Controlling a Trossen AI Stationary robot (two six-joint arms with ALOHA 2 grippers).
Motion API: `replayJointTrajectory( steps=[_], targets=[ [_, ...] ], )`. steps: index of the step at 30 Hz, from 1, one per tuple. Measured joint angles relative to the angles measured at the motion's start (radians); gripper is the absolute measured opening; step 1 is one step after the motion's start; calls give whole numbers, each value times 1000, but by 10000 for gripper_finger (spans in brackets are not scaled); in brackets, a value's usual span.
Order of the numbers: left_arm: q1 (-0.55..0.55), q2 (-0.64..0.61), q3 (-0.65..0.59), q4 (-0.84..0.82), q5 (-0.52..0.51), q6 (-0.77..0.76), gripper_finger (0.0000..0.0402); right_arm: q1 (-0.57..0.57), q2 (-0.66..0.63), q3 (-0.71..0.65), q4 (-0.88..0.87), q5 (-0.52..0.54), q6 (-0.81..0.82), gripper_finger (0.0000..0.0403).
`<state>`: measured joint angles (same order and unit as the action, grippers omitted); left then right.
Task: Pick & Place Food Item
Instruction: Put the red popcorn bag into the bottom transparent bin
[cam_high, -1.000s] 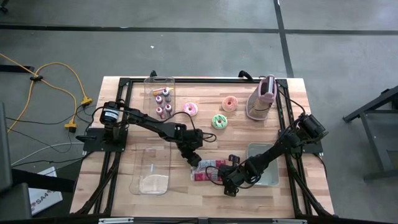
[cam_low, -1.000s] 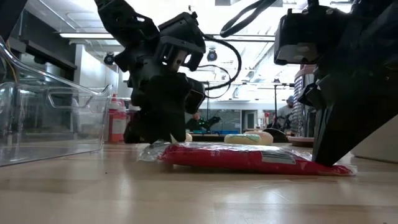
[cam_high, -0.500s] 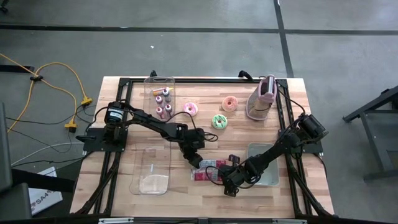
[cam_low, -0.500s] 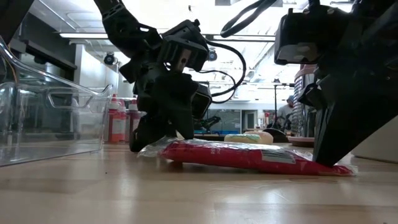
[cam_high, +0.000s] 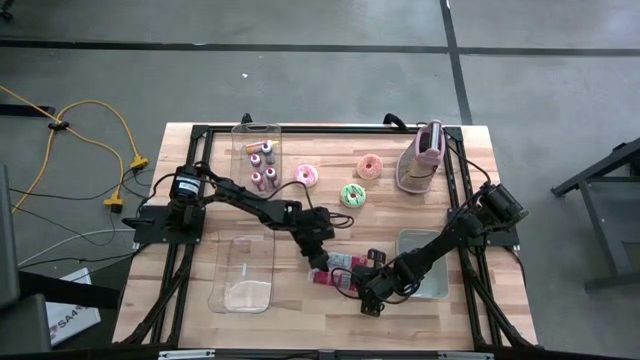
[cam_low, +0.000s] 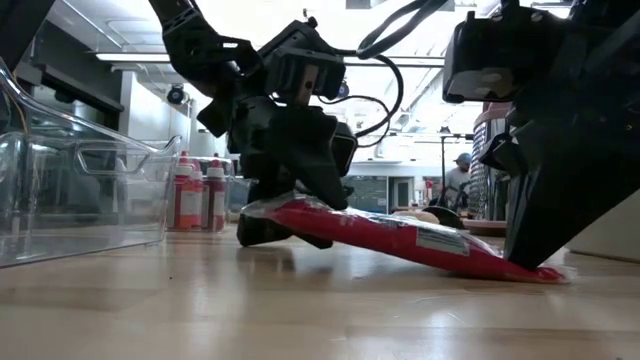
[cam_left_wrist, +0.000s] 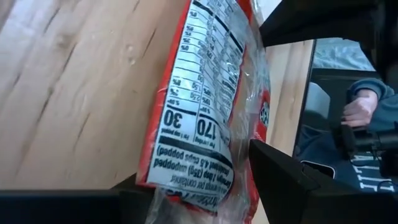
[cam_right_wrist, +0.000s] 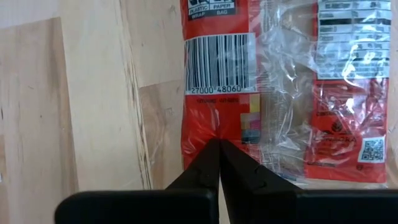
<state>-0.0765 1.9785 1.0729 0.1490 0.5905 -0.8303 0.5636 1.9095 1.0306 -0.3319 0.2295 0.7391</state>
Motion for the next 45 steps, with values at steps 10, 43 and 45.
replayJointTrajectory(
  steps=[10, 43, 45],
  targets=[
    [-9, 0, 0, 12, 6, -4, 117, 0, 1, 0, 2, 4, 0, 2],
    [-8, -1, 0, 9, 15, -7, 16, 7, -39, -3, -4, 31, -2, 2],
    [-8, -1, 0, 13, 13, -5, 16, 9, -60, -6, -14, 27, -8, 2]
  ],
)
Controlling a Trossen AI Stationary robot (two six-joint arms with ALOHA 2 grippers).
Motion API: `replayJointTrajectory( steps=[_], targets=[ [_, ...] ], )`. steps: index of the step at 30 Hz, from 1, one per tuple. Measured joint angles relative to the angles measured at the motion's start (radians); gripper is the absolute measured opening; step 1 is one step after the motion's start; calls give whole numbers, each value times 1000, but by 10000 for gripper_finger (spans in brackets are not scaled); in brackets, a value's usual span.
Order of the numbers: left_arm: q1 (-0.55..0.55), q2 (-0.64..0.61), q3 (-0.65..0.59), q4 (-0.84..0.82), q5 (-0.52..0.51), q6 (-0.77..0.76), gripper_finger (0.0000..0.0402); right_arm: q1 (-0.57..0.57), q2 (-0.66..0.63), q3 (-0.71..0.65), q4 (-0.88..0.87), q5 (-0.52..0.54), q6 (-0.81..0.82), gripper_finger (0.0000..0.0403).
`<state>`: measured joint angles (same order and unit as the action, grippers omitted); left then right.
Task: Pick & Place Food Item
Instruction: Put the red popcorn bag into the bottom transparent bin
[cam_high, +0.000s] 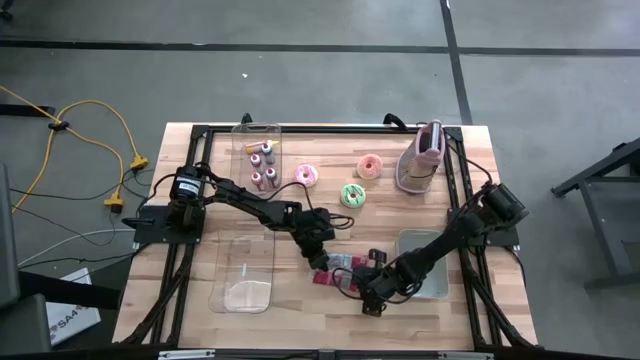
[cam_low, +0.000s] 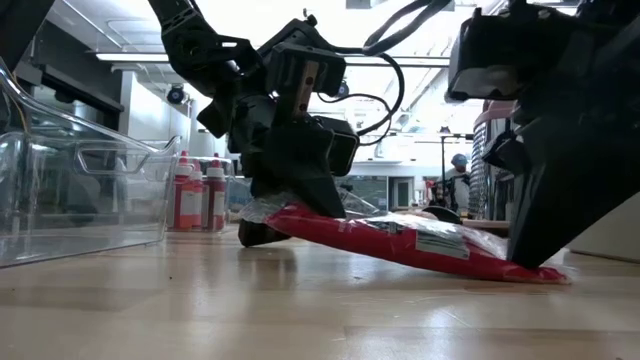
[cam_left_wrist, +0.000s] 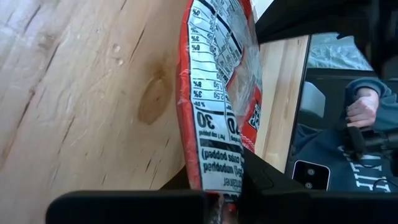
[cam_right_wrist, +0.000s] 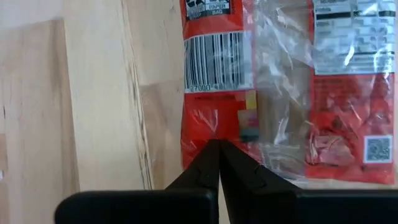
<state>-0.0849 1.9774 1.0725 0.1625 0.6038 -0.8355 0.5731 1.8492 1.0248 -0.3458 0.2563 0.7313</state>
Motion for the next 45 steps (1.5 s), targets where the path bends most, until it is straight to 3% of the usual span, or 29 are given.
replayJointTrajectory(
  steps=[15, 24, 33, 45],
  targets=[
    [-1, 0, 0, -4, 11, 8, 16, 5, -156, 2, -42, 9, -29, 2],
    [4, 0, 0, -4, 13, 7, 16, 24, -175, 4, -33, 34, -54, 2],
    [33, -1, 0, 56, 104, -4, 16, 52, -175, 4, -32, 33, -52, 2],
    [46, -136, 0, -7, 100, 56, 16, 80, -175, 5, -28, 31, -36, 2]
  ],
)
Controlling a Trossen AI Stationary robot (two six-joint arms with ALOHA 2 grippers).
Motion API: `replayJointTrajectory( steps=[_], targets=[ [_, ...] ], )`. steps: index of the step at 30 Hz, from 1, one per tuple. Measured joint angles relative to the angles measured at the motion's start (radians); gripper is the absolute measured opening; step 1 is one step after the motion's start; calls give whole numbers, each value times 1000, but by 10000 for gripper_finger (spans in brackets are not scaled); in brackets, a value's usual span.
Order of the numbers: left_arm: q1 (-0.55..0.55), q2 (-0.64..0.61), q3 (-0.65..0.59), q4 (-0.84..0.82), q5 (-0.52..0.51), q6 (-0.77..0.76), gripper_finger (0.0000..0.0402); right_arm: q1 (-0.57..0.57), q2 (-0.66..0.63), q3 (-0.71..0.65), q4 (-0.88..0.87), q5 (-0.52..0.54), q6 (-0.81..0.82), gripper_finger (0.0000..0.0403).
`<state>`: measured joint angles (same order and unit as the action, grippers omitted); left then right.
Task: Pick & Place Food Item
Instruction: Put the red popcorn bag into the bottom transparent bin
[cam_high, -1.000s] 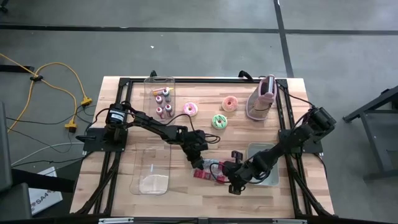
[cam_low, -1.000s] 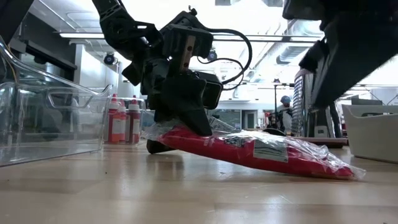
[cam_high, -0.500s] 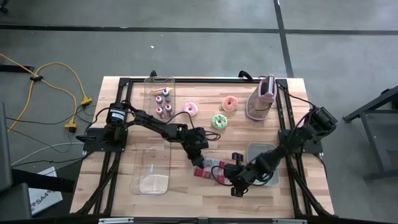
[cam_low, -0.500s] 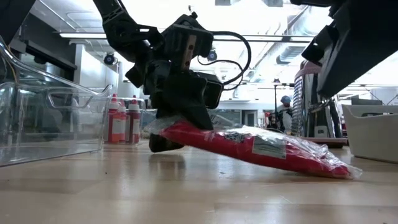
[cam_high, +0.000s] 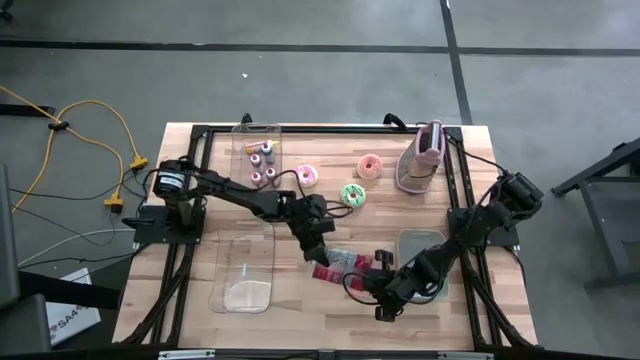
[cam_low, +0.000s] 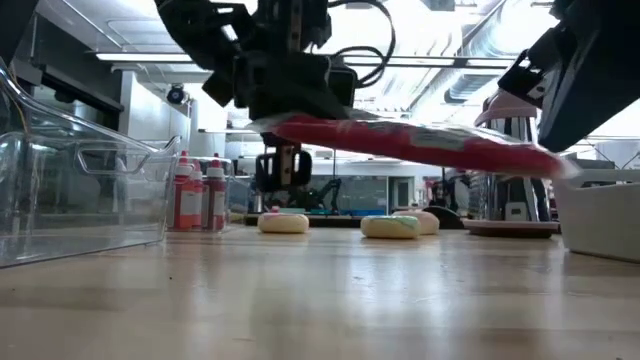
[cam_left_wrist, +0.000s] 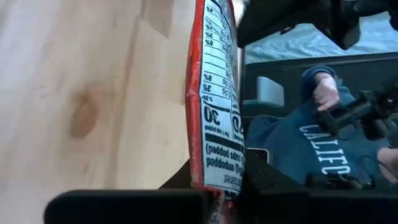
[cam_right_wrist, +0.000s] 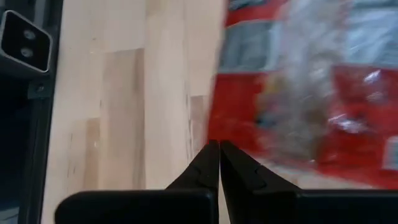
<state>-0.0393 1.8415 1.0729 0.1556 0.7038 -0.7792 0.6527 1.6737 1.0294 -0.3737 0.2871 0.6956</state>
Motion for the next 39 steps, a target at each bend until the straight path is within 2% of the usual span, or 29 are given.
replayJointTrajectory(
  steps=[4, 10, 21, 32, 39],
  targets=[
    [21, -44, 0, -120, -33, 32, 16, 25, 0, 0, 30, -2, -4, 2],
    [48, -118, 0, -262, -24, 56, 16, 62, 0, 0, 70, -4, -5, 2],
    [39, -373, 0, -431, 2, 112, 16, 68, 0, 1, 116, 34, 13, 2],
    [8, -522, 0, -765, 100, 181, 16, 37, 0, 1, 108, 25, -12, 2],
    [11, -569, 0, -931, 256, 371, 16, 4, 0, 1, 122, 19, -19, 2]
  ],
)
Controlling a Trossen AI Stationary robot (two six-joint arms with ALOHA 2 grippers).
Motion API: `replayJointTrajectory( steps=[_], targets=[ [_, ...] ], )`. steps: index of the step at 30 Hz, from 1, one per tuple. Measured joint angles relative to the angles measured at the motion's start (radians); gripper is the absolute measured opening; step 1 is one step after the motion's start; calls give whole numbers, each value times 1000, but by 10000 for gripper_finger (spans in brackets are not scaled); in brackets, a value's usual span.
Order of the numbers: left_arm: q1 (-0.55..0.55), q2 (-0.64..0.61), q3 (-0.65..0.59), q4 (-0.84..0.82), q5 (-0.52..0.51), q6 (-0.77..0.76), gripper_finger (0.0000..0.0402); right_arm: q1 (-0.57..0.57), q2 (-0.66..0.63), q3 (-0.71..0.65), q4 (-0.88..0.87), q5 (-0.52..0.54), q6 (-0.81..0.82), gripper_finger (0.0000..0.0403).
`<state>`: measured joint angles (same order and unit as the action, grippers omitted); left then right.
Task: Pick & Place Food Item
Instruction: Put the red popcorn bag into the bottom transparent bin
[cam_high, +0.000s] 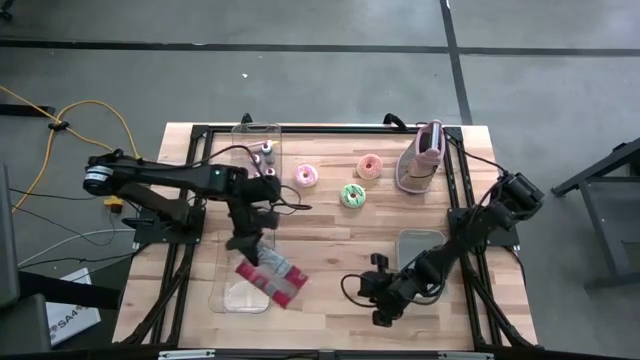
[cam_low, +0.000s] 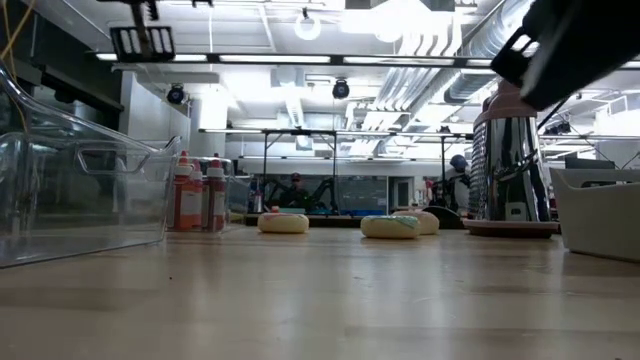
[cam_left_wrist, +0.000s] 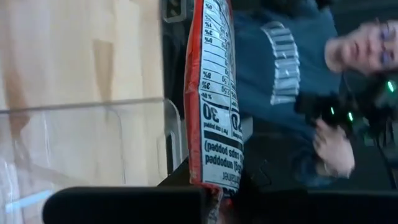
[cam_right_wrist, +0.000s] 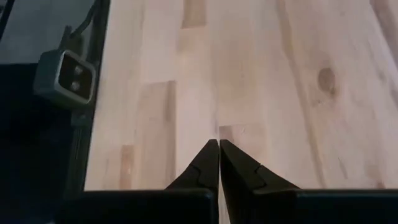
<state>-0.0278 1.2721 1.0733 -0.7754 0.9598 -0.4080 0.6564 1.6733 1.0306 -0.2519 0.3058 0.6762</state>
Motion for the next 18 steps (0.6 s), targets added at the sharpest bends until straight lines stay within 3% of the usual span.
replayJointTrajectory(
  steps=[4, 12, 18],
  targets=[
    [13, -35, 0, -128, 19, 127, 16, -35, 0, 0, 14, -36, 10, 2],
    [11, -54, 0, -392, -50, 338, 16, -77, 0, 0, 151, -51, 61, 2],
    [11, -54, 0, -455, -81, 423, 16, -74, 0, 0, 289, -51, 61, 2]
  ],
)
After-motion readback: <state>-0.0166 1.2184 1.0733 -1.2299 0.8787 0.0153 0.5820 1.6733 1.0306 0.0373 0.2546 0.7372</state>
